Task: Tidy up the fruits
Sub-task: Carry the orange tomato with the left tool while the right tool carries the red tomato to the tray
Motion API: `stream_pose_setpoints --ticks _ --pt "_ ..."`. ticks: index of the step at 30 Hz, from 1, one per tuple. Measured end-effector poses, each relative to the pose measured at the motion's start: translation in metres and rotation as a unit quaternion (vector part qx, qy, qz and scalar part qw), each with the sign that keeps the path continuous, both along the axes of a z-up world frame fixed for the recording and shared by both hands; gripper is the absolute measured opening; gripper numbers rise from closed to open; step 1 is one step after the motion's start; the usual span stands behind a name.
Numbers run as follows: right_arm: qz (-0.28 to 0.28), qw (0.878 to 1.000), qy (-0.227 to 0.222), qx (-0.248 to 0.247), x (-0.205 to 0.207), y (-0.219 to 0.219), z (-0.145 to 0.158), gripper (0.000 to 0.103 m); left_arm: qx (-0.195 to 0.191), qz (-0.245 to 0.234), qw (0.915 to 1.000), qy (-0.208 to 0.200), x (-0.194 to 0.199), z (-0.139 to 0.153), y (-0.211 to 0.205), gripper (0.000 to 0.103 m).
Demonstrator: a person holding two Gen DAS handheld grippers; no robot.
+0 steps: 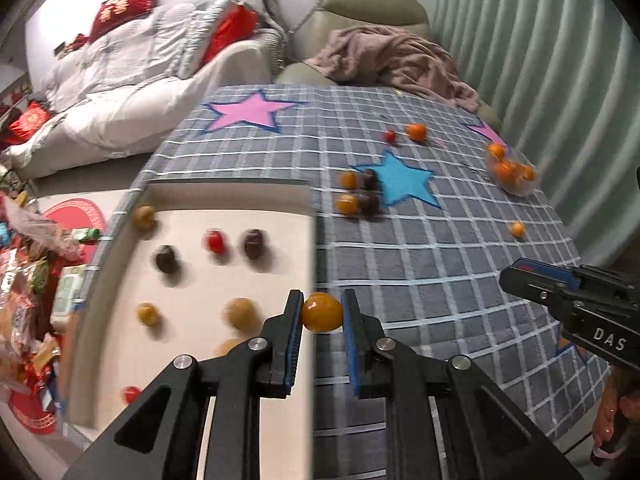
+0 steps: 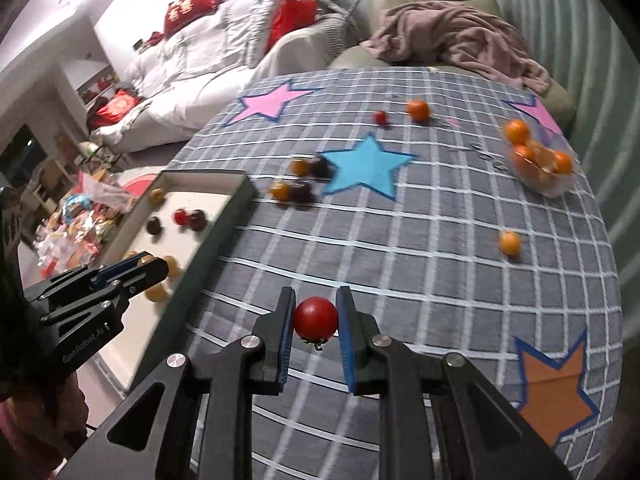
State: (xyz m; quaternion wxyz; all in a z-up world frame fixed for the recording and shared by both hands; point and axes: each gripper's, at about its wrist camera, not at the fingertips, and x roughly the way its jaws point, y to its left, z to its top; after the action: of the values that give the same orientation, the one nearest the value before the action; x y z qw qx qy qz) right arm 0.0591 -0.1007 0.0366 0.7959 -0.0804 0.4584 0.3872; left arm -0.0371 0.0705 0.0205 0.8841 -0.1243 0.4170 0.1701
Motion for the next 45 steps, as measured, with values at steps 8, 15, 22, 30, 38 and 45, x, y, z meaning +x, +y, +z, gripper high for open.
stream_pose_setpoints --ticks 8,15,22,30,38,45 --pt "0.064 0.998 0.005 -0.006 -0.018 0.065 0.004 0.023 0.01 0.065 0.9976 0.022 -0.028 -0.011 0.058 0.021" --pt "0.11 0.993 0.026 -0.028 -0.025 0.118 -0.01 0.023 0.008 0.08 0.9952 0.055 -0.023 -0.037 0.08 0.021" --pt "0.128 0.989 0.042 -0.054 -0.017 0.166 -0.029 0.022 0.009 0.08 0.9938 0.077 0.0 -0.052 0.095 0.021" --pt "0.138 0.985 0.052 -0.089 -0.001 0.19 -0.051 0.022 0.008 0.081 0.9913 0.104 0.022 -0.068 0.108 0.021" --pt "0.148 0.98 0.069 -0.111 0.005 0.199 -0.062 0.022 0.023 0.081 0.9908 0.106 0.027 -0.068 0.109 0.021" --pt "0.148 0.98 0.07 -0.113 0.01 0.203 -0.063 0.024 0.041 0.082 0.9912 0.095 0.028 -0.069 0.105 0.021"
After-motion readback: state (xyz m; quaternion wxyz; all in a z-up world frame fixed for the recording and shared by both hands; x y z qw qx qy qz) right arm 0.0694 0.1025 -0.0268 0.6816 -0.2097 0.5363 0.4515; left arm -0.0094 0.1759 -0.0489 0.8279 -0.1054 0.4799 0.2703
